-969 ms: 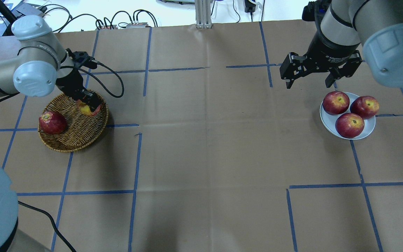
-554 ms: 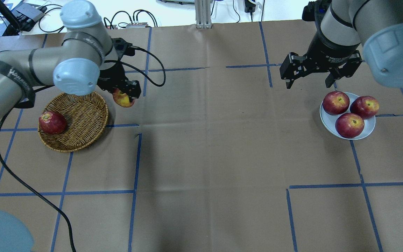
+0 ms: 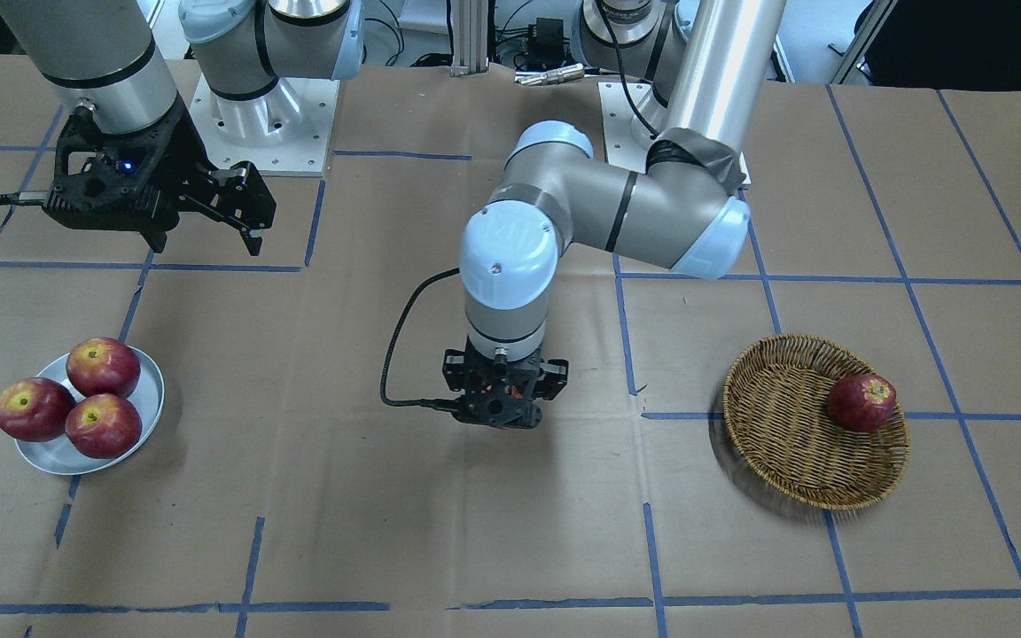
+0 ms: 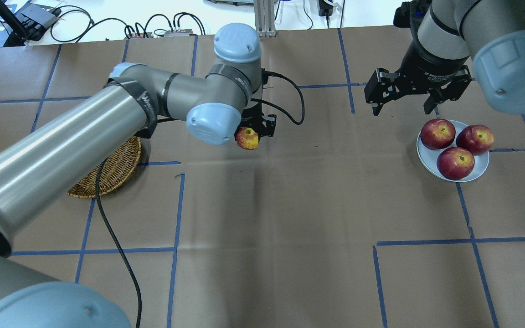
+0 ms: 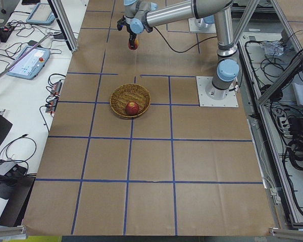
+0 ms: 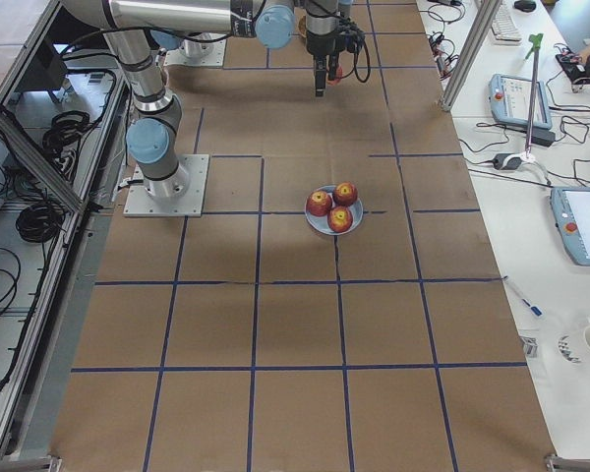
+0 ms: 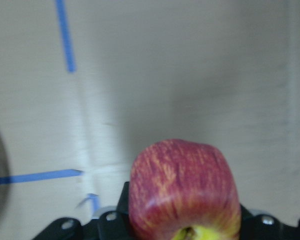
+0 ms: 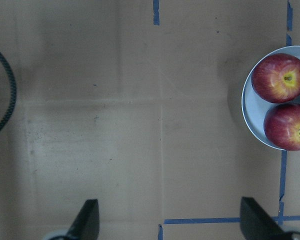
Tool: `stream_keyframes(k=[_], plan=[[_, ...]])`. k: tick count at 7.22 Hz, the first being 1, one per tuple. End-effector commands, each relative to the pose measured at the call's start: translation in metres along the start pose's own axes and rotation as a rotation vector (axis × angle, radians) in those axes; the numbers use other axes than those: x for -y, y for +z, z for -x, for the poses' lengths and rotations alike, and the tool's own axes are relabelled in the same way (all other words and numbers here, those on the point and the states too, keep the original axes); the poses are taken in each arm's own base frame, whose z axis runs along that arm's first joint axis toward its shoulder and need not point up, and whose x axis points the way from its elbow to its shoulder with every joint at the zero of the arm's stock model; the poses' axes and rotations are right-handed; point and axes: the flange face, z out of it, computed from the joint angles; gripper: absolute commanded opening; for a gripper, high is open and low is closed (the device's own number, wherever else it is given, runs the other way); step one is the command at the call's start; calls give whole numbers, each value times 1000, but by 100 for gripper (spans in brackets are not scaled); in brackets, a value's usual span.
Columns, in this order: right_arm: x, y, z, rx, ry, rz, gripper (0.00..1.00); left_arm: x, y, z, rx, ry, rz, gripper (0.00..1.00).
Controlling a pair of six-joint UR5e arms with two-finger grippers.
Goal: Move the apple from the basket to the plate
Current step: 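Lift the apple with the left gripper and carry it toward the table center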
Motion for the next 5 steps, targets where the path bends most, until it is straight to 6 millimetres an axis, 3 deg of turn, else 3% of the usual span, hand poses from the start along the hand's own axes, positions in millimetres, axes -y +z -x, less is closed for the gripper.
stream_keyframes(k=[1,5], plan=[[0,0,0,0,0,0,100,-1,28,-29,-1,19,4,36],[0,0,0,0,0,0,100,-8,55,-34,-13,28,47,38]])
